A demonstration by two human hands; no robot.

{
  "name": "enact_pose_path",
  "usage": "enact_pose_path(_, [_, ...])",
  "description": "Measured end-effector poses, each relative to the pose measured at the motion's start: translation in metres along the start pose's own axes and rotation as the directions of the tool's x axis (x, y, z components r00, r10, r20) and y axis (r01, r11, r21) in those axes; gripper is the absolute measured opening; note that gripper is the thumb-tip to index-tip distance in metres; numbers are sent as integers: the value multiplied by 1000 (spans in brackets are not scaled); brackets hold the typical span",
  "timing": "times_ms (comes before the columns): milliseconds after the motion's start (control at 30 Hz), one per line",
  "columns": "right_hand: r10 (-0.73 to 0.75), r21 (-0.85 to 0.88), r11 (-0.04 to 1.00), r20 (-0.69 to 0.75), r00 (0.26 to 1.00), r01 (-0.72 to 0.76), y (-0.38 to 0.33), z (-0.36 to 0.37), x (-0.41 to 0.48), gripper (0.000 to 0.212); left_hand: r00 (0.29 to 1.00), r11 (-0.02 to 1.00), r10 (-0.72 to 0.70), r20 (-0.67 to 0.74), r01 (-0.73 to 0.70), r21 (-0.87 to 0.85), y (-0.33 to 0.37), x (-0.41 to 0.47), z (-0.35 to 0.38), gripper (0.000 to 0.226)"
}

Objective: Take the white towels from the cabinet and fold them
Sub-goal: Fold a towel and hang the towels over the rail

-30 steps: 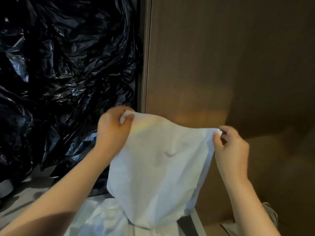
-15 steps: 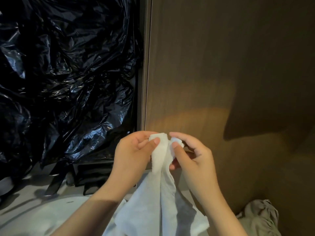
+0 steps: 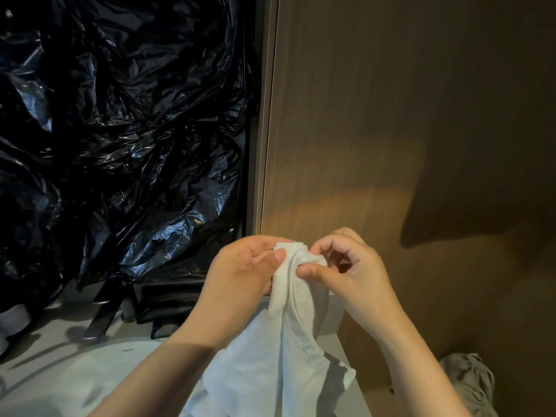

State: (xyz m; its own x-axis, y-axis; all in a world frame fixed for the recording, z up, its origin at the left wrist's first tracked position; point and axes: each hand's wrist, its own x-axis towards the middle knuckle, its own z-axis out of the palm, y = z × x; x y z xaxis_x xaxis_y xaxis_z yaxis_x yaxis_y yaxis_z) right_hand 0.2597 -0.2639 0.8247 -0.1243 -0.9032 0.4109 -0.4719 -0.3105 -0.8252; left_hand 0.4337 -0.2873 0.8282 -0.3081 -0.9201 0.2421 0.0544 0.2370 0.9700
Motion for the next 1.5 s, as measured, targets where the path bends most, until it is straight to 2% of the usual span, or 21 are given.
enact_pose_path(100, [-50, -72, 996, -3, 999, 50, -1, 0, -1, 19, 999, 996, 30, -29, -27, 83, 2, 0, -1, 20])
enact_pose_path(233, [-103, -22, 995, -69, 992, 101, -13, 2, -4, 22, 991, 987, 75, -110, -58, 150, 4, 7, -4, 18])
enact_pose_path(400, [-43, 153, 988, 95, 995, 28, -18, -1, -3, 3, 988, 990, 78, -130, -61, 129, 4, 8, -2, 15])
enact_pose_path(567, [-36, 51, 998, 3, 999, 36, -20, 9, -2, 6, 983, 999, -19, -185, 14, -30, -2, 5, 3, 10])
enact_pose_path(700, [-42, 38, 998, -33, 999, 43, -18, 11, 1, 6, 973, 949, -151, -172, 94, -301, -3, 6, 4, 13])
enact_pose_path(800, [-44, 48, 998, -42, 998, 46, -20, 12, 3, 7, 978, 928, -154, -140, 95, -360, -4, 6, 2, 17])
enact_pose_path(1033, [-63, 41, 997, -83, 994, 67, -17, 10, 6, 6, 1000, 968, -11, -28, 4, -250, -2, 1, -3, 26])
enact_pose_path(1167, [-52, 31, 998, -98, 994, 55, -16, 11, 7, 18, 988, 986, 88, -128, -105, -130, -1, 0, -2, 20])
enact_pose_path(1333, [-44, 10, 999, 48, 998, 43, -17, 0, 13, 24, 950, 976, 188, -248, -209, -60, 5, 13, -10, 19])
enact_pose_path(1433, [5, -140, 990, 210, 978, 25, -9, -18, 17, 19, 937, 973, 212, -278, -229, -30, 17, 27, -24, 19])
enact_pose_path(1500, [29, -237, 971, 252, 967, 33, 2, -28, 18, 11, 932, 969, 215, -292, -241, -55, 24, 33, -31, 18])
